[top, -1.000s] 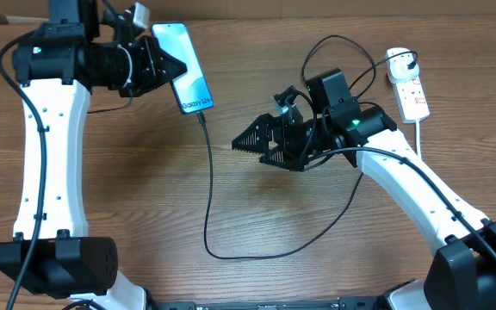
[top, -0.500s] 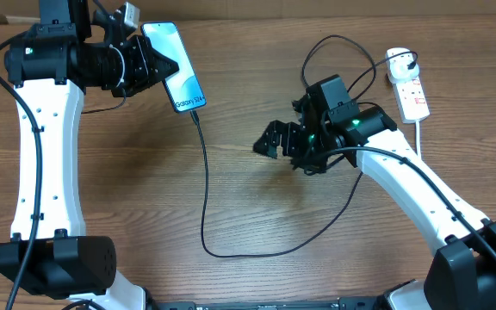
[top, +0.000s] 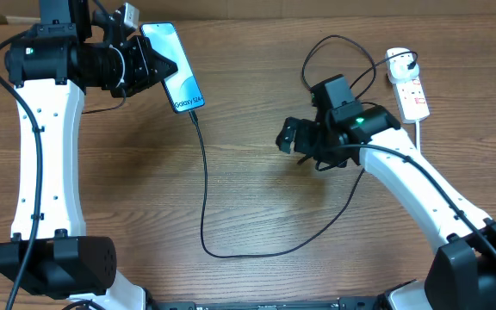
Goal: Plug charger to phone and switch on socket
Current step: 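Lower the charging phone toward the table with the left gripper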
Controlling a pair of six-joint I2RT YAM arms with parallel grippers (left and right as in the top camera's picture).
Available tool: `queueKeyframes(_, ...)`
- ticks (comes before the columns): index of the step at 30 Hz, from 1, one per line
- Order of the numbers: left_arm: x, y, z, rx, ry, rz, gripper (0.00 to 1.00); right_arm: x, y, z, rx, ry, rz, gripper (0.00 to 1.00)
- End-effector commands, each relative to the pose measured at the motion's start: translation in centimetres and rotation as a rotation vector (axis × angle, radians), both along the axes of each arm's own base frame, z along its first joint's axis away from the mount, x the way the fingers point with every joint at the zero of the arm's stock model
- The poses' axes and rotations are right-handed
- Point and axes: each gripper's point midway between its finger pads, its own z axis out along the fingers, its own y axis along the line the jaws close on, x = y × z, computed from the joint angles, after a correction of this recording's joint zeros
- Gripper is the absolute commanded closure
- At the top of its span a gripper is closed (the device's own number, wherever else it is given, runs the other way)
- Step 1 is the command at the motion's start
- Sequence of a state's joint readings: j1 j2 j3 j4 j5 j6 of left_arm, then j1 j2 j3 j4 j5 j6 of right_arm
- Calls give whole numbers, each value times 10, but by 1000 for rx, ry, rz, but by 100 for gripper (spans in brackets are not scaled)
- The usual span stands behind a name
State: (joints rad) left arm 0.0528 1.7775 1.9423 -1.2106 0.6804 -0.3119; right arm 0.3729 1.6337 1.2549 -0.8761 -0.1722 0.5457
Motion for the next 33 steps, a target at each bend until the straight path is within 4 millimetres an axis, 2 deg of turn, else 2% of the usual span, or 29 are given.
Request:
queueKeyframes(1,-5,-15,-6,-16,19,-38,96,14,-26,8,-22,-37,-71,0)
queueKeyframes(7,-10,-22,-21,-17,57,-58,96,19,-70,4,-68,-7,-183,0)
queueKeyframes(12,-10,-22,-22,-11,51,-71,96,13,-109,-2,-209,19,-265,0)
queueKeyframes(14,-11,-24,-22,-11,51,-74,96,11,-119,-3,-255,23,-283,0)
queueKeyframes(19,-12,-43,-27,-9,55,-120,96,10,-122,-3,-270,24,-287,0)
queueKeyframes(25,-10,-67,-52,-15,119,-176,96,15,-121,-2,-264,6,-289,0)
queueKeyframes(33,-7,-88,-58,-85,126,-237,96,21,-120,0,-255,-22,-293,0)
